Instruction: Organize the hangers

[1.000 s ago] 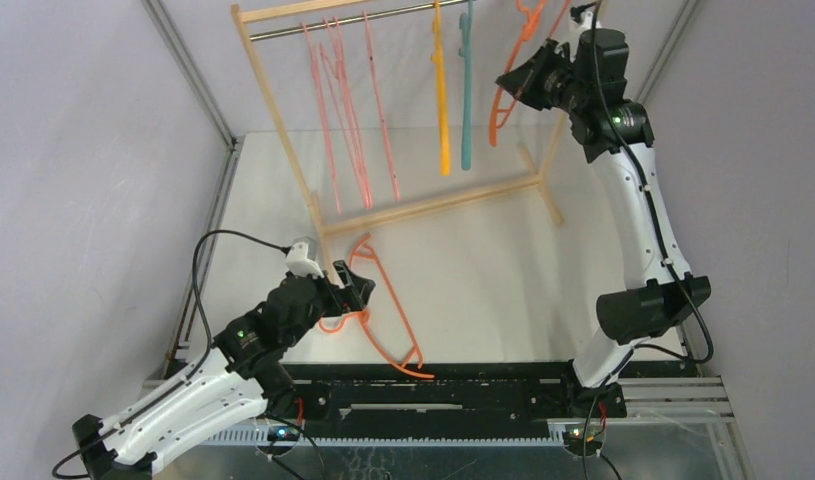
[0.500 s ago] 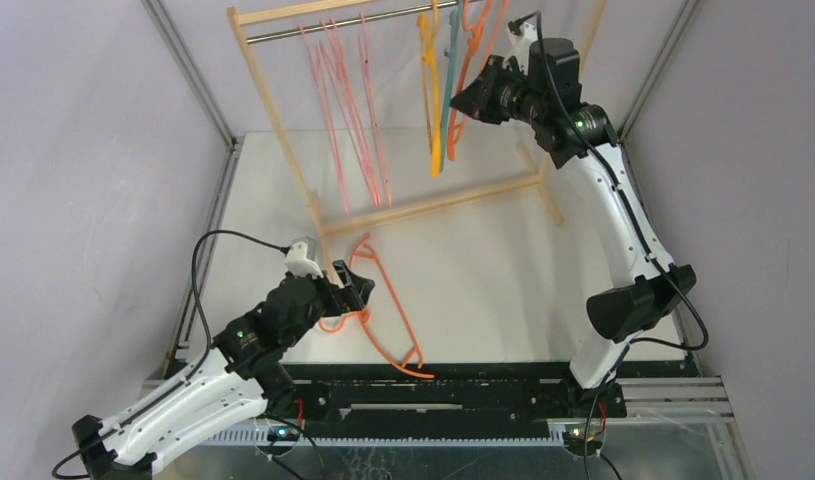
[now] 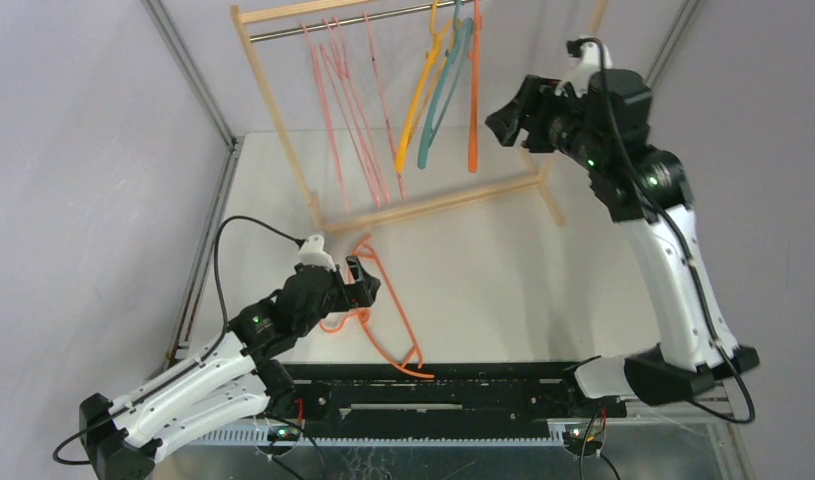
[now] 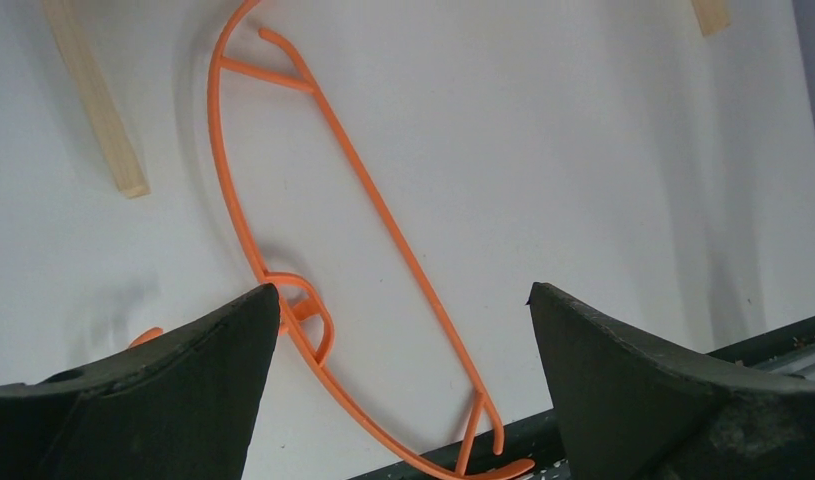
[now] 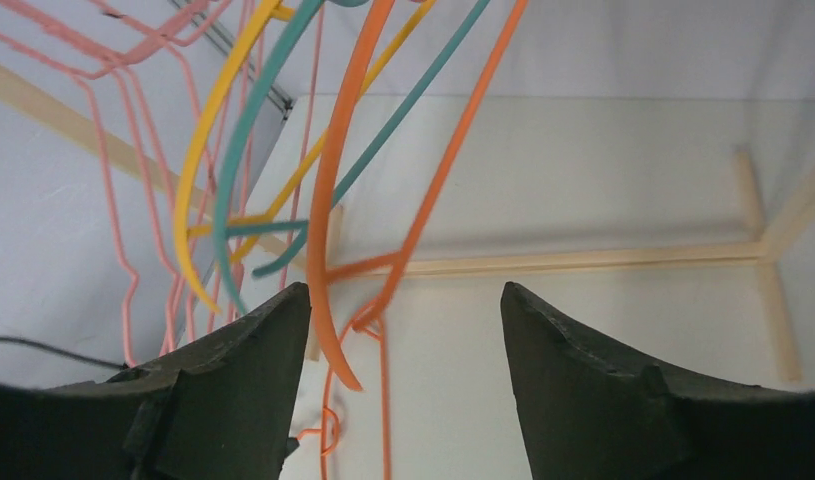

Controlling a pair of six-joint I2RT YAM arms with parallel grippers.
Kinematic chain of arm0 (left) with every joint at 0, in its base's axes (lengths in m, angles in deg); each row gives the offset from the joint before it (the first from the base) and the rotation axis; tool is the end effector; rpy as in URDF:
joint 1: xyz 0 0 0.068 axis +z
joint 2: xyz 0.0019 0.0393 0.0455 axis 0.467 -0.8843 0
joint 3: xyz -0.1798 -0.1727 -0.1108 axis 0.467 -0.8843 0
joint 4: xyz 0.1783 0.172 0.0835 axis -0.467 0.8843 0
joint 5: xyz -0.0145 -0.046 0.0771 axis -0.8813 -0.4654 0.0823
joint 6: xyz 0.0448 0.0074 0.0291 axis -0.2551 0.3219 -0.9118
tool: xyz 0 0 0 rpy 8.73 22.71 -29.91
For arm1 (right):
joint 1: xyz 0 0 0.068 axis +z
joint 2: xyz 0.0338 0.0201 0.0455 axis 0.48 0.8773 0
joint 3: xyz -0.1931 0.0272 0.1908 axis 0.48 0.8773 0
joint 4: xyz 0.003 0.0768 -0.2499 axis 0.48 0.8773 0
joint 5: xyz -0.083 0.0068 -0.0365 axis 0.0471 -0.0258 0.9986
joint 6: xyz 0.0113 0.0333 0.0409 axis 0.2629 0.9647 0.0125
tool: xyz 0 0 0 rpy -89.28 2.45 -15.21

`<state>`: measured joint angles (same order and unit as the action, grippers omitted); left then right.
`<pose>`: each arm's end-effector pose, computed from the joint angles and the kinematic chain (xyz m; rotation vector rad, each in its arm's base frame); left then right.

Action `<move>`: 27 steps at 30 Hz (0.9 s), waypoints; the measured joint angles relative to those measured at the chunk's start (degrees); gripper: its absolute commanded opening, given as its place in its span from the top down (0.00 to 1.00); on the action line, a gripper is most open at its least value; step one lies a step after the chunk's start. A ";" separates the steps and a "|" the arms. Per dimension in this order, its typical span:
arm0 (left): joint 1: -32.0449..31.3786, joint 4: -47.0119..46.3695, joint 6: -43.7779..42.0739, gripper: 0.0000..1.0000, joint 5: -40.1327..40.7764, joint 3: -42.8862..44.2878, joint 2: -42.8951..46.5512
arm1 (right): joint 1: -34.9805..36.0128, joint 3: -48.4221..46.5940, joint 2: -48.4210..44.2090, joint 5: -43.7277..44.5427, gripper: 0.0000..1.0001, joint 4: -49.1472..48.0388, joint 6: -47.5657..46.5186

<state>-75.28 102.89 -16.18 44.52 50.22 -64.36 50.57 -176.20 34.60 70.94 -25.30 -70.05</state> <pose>0.1167 -0.1085 0.2480 -0.1213 2.1322 -0.5603 0.2449 0.1021 0.5183 -0.1104 1.8903 0.5877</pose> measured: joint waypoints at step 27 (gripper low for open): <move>1.79 -1.79 -1.79 0.01 -0.42 4.55 -10.60 | 51.52 44.02 -6.64 23.19 0.26 -7.26 3.28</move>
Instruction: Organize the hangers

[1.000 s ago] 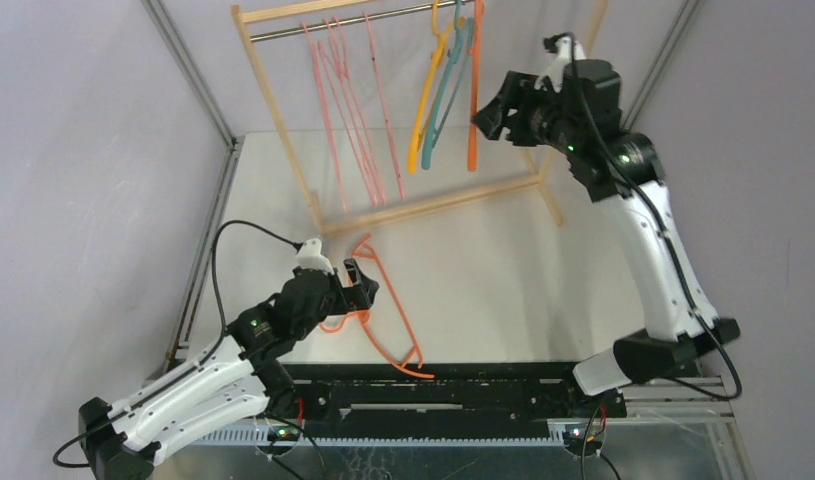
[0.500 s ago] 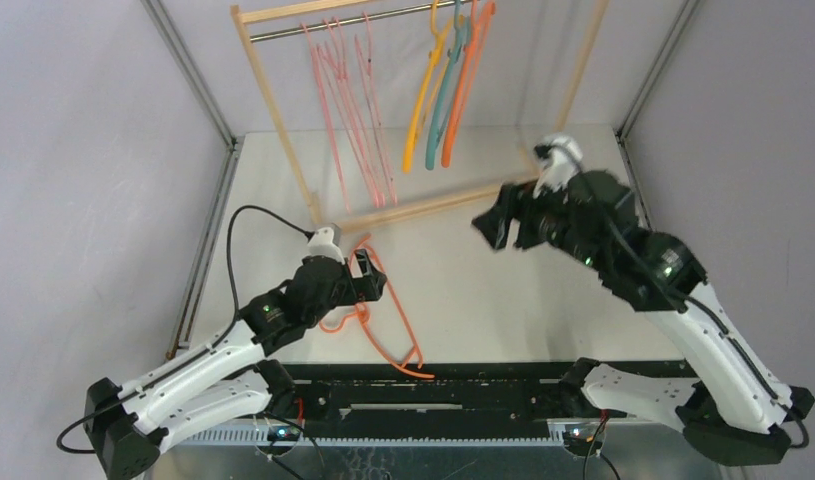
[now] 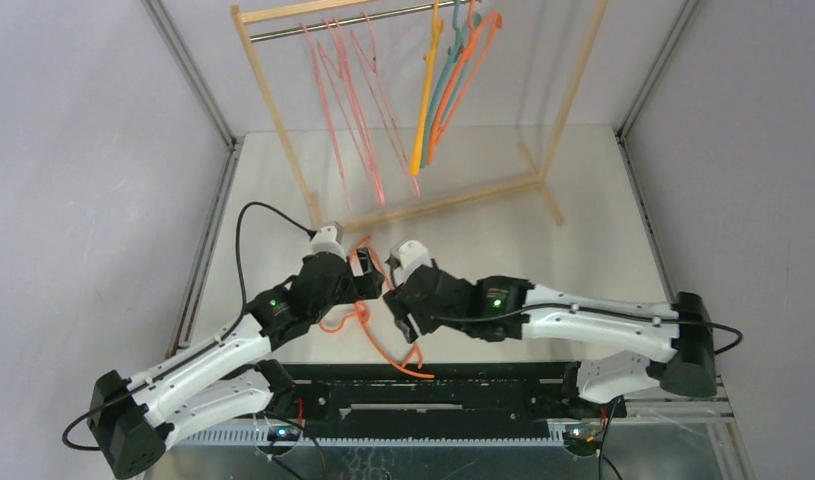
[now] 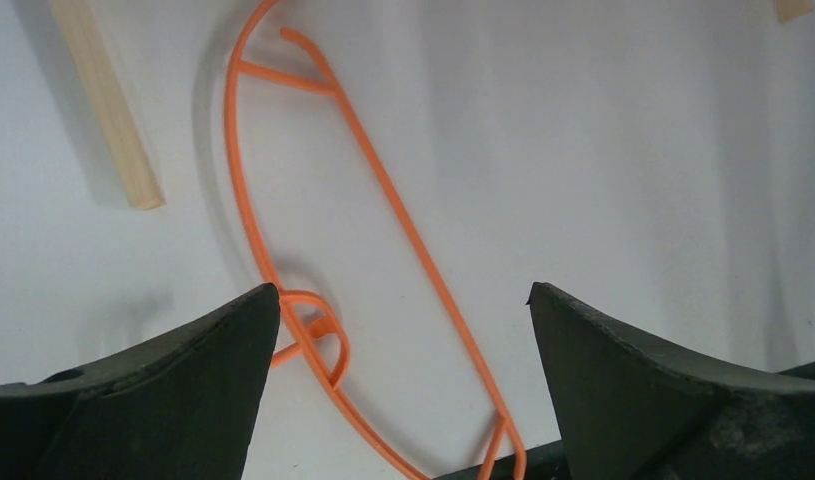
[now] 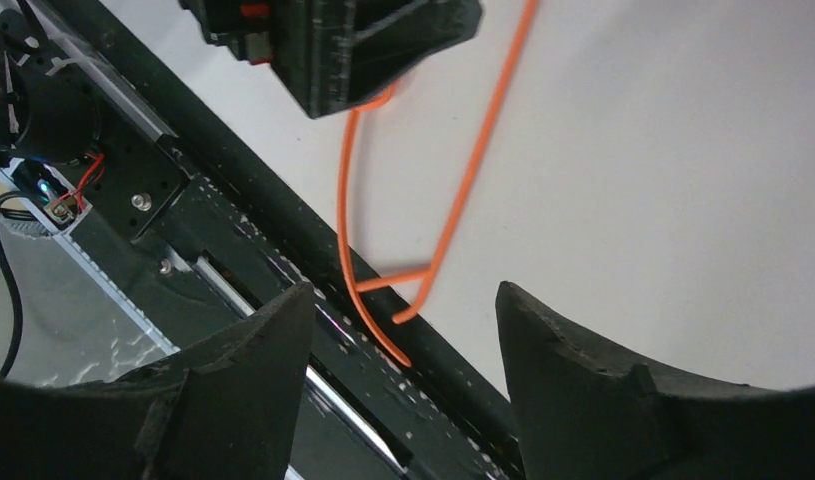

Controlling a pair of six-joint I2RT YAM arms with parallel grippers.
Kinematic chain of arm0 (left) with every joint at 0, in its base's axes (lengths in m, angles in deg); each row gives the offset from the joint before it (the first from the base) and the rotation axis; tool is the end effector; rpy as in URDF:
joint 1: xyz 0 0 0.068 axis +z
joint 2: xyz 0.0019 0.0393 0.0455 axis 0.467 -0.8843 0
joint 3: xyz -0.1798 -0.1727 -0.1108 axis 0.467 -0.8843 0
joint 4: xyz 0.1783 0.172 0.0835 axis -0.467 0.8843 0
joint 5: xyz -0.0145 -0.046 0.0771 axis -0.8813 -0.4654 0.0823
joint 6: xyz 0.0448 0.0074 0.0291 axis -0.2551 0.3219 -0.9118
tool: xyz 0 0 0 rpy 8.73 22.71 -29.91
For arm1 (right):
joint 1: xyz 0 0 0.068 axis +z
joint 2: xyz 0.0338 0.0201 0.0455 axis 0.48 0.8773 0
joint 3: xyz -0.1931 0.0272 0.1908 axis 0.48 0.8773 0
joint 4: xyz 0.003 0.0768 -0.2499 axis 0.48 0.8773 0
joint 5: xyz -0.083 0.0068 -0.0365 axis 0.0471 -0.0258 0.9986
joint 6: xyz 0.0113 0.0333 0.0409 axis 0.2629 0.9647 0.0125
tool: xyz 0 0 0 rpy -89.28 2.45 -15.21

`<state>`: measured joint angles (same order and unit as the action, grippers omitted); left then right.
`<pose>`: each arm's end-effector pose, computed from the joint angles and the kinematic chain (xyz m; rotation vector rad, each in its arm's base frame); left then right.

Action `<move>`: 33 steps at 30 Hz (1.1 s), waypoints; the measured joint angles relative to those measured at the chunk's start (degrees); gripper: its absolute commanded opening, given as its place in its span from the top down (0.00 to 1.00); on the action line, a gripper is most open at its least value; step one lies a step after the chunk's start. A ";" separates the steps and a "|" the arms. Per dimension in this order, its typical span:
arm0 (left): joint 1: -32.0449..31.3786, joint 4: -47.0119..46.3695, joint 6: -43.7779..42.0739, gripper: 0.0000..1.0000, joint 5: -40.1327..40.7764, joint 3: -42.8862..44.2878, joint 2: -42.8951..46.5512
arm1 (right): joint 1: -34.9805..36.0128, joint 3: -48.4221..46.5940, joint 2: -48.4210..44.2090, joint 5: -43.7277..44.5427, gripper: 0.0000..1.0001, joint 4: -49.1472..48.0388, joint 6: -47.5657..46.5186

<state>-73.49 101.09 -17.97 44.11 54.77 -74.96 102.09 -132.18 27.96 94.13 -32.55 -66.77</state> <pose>0.1416 -0.1272 0.2493 -0.1016 2.1914 -0.4749 0.0884 0.2591 0.3177 -0.8838 2.2086 0.4623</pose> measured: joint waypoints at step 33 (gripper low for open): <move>14.29 4.94 -0.46 0.00 -0.07 -6.60 11.23 | 6.21 8.72 29.79 1.88 0.58 -29.46 5.55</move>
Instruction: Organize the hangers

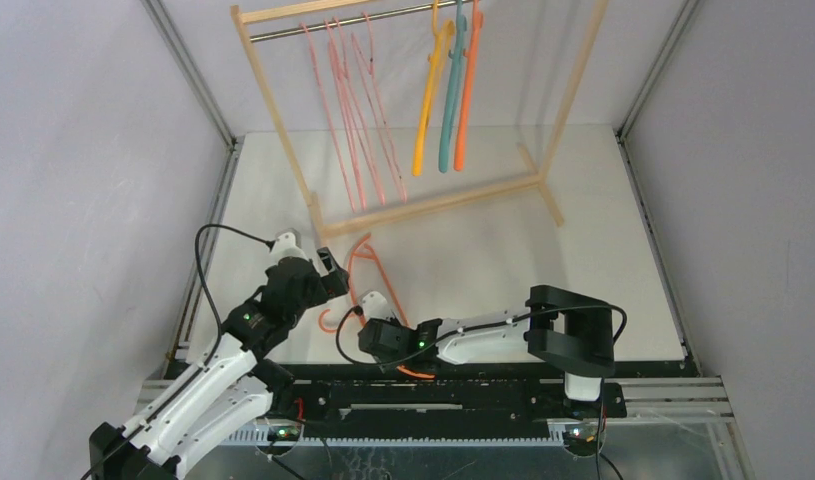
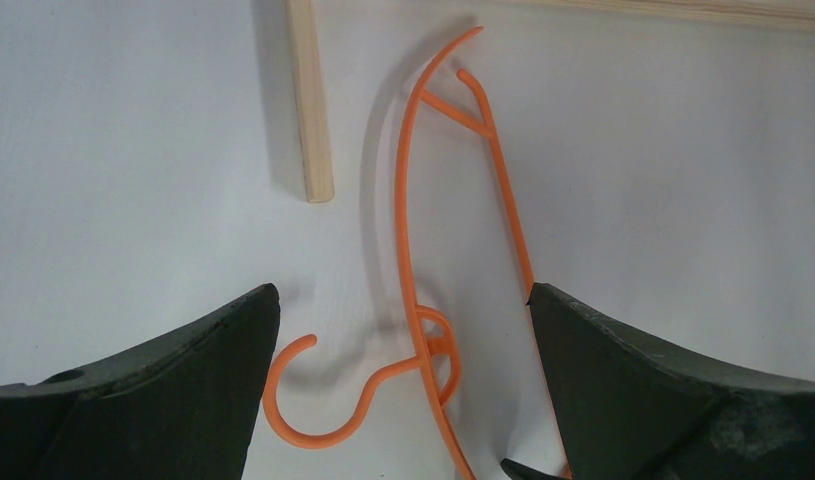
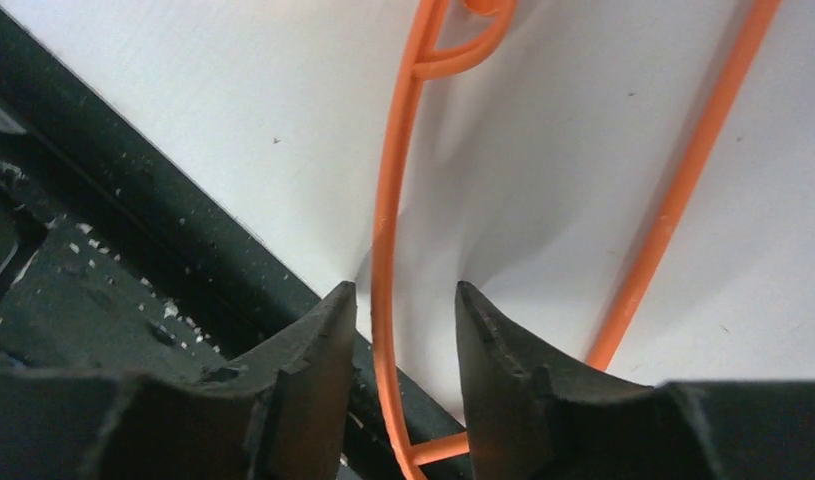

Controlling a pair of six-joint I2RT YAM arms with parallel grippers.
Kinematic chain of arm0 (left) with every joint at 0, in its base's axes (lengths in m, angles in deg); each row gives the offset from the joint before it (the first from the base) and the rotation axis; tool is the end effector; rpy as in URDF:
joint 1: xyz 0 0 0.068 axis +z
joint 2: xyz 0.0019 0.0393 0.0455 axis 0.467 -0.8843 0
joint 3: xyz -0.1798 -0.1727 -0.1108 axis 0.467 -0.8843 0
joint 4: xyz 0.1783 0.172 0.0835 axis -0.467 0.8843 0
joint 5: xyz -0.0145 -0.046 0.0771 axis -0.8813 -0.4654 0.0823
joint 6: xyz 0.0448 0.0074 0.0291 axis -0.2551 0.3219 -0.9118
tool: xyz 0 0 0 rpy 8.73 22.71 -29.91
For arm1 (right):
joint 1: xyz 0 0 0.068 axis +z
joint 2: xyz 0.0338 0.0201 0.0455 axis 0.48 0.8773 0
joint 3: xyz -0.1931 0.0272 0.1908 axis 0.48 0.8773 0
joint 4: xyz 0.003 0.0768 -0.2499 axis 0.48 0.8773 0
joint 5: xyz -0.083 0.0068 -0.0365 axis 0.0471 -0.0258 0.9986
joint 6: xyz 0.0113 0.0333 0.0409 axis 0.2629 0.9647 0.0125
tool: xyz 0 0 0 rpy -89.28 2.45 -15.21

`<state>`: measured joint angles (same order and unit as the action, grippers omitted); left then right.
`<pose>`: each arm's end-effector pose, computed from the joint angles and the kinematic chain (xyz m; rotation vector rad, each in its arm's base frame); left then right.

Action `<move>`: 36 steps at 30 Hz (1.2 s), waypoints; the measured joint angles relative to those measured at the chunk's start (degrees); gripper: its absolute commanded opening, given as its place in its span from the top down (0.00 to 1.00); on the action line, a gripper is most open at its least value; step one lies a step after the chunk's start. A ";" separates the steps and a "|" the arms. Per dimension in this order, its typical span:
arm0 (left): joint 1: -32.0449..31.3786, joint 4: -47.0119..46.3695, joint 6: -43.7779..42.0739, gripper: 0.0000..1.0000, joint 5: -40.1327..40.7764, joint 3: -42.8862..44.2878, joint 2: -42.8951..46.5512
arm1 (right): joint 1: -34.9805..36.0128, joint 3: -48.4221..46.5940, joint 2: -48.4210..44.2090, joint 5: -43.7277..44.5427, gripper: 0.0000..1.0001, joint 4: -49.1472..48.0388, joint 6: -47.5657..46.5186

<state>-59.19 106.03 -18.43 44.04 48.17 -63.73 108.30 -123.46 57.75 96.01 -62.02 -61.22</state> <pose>0.1369 -0.0690 0.2323 -0.3604 2.1482 -0.3267 0.0764 0.3509 0.1471 -0.9606 2.3047 0.3768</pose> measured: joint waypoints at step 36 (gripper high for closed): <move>0.04 -1.46 -2.67 0.01 -1.40 5.33 -6.14 | -56.74 9.94 -63.12 -34.10 1.00 25.14 2.97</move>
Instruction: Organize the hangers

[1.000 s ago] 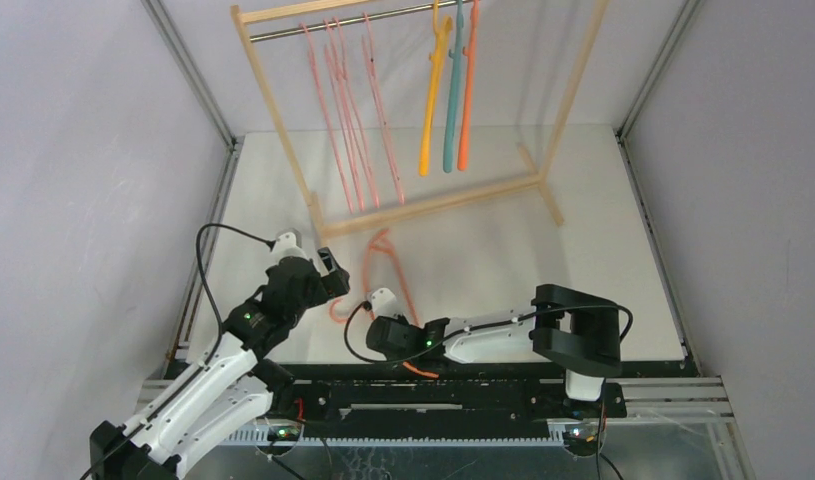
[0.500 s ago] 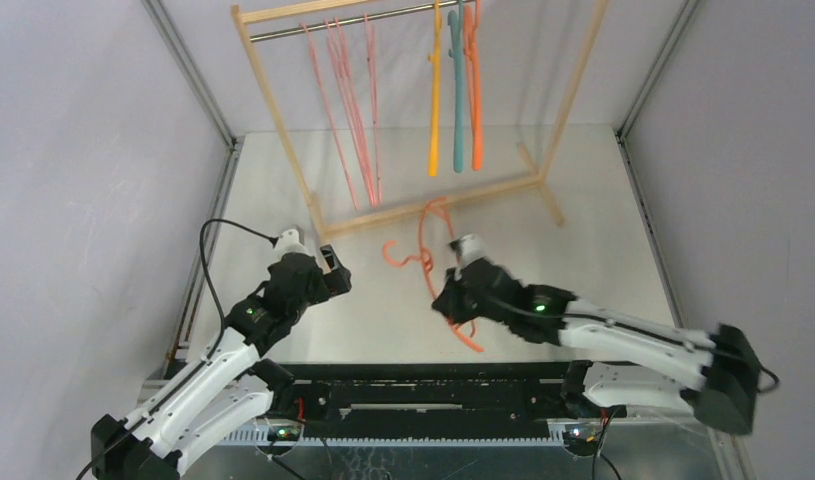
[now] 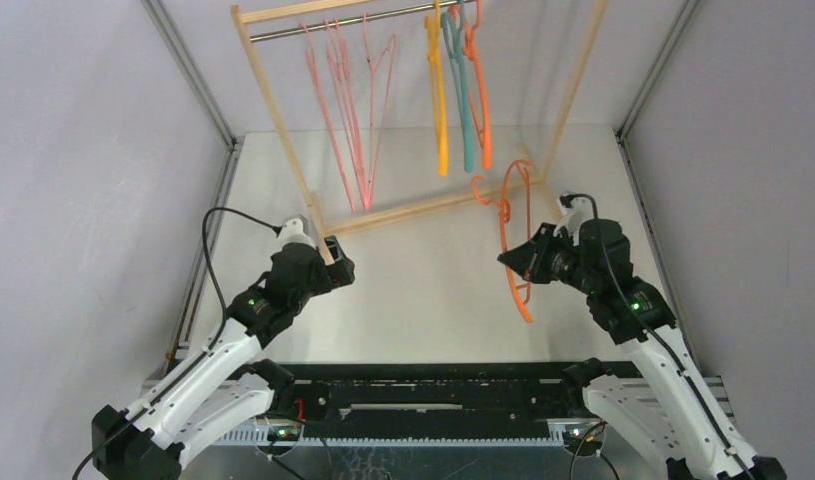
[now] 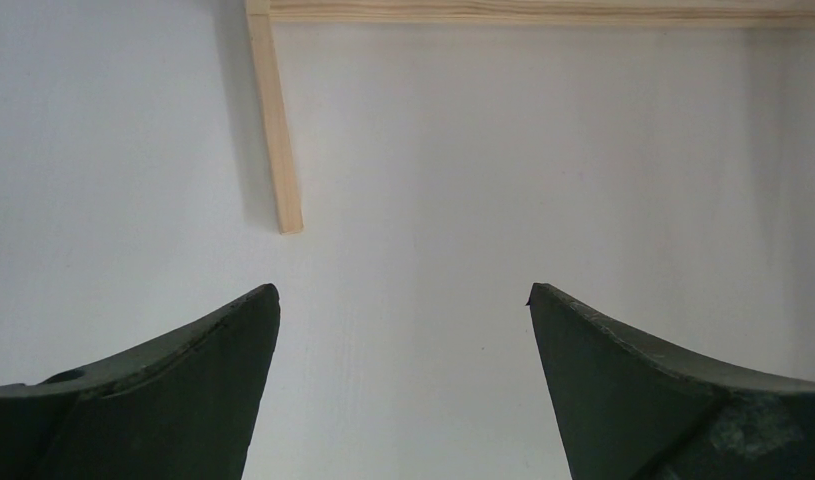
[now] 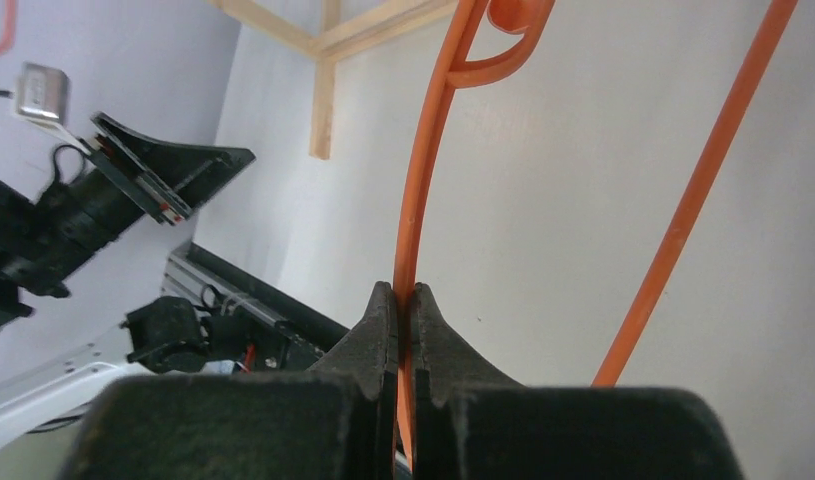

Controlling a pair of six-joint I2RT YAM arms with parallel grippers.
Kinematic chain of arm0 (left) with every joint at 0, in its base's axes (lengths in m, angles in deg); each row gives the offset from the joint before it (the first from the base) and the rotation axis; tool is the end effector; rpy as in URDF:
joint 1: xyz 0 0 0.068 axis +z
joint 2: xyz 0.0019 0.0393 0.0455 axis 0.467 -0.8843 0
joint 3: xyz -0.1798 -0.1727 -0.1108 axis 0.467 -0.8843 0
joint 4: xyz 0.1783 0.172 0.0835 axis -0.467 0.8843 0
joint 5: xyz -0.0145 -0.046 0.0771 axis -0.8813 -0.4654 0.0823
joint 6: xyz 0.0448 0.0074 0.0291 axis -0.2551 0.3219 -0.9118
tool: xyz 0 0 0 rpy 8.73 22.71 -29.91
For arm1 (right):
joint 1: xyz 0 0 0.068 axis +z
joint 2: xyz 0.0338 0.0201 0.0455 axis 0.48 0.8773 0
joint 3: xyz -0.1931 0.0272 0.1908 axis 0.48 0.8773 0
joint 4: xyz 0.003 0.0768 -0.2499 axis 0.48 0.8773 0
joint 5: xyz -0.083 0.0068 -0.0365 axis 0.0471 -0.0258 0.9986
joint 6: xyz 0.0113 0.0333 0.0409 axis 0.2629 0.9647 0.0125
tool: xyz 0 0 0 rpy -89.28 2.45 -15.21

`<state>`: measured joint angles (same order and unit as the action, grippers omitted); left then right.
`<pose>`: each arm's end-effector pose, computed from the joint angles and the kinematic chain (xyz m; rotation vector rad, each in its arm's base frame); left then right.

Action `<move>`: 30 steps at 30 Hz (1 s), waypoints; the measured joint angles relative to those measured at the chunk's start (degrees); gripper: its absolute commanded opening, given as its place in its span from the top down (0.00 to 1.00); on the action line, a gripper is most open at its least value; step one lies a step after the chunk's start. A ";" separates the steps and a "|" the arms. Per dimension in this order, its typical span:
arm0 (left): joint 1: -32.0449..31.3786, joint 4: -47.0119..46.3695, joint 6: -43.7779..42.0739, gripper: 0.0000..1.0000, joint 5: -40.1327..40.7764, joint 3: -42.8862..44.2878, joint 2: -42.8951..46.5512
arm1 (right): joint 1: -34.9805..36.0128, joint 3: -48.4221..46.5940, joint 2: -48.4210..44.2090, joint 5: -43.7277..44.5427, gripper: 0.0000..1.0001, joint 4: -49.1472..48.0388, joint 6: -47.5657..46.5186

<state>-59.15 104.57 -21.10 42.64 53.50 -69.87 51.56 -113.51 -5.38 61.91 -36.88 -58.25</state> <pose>0.1537 -0.0800 0.2506 -0.2993 2.1533 -0.3310 0.1367 0.0674 0.3274 -0.0114 2.1393 0.8344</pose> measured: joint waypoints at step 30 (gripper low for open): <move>0.00 -0.85 -0.94 0.00 -1.27 1.53 -1.33 | -16.35 -10.45 -0.81 -20.90 1.00 7.52 -0.39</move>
<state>-59.15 103.72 -22.04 41.37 55.03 -71.20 35.21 -123.96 -6.18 41.01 -29.36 -58.64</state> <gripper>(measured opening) 0.995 0.019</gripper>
